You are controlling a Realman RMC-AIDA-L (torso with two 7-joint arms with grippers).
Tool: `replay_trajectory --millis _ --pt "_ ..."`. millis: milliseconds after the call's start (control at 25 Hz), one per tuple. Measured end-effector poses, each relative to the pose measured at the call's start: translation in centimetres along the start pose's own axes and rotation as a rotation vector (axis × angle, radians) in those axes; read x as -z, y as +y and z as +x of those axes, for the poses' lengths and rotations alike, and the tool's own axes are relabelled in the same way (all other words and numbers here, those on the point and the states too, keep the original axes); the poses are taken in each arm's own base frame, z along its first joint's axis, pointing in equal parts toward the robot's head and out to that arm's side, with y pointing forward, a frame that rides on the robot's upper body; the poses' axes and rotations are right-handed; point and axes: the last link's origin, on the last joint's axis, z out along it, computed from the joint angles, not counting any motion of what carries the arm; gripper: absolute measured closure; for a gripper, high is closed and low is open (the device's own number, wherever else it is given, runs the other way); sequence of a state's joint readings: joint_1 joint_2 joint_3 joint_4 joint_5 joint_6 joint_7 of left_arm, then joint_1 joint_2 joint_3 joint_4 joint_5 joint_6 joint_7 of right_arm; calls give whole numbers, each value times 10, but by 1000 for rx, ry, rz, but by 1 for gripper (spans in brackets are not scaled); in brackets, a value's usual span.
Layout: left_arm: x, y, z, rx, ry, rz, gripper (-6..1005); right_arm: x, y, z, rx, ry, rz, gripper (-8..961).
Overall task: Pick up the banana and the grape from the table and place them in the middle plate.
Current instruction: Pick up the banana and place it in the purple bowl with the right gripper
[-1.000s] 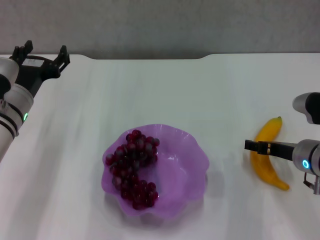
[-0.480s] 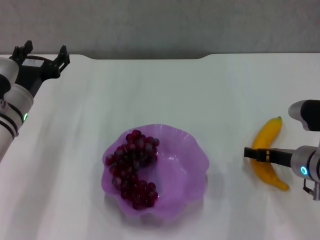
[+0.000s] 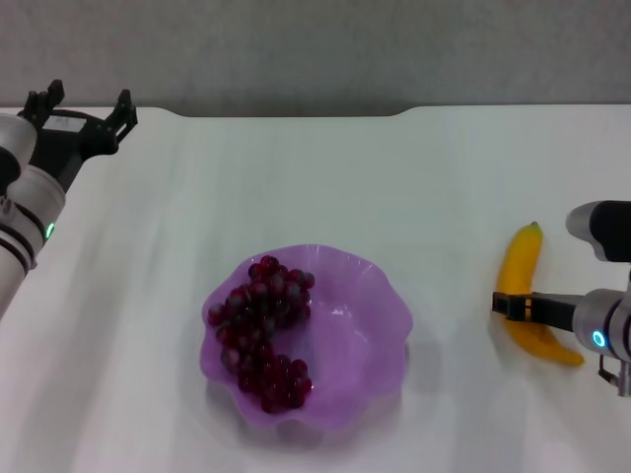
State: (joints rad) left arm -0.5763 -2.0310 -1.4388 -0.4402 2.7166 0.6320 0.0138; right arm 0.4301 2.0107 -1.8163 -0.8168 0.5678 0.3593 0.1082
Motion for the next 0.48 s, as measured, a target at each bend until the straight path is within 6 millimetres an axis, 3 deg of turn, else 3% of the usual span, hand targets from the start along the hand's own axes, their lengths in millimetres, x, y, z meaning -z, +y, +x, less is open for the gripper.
replay_trajectory --millis 40,480 --pt "0 0 0 0 0 0 117 0 1 0 16 -1 -2 400" --pt "3 -2 -3 1 -8 5 116 7 19 -9 143 -36 -50 426"
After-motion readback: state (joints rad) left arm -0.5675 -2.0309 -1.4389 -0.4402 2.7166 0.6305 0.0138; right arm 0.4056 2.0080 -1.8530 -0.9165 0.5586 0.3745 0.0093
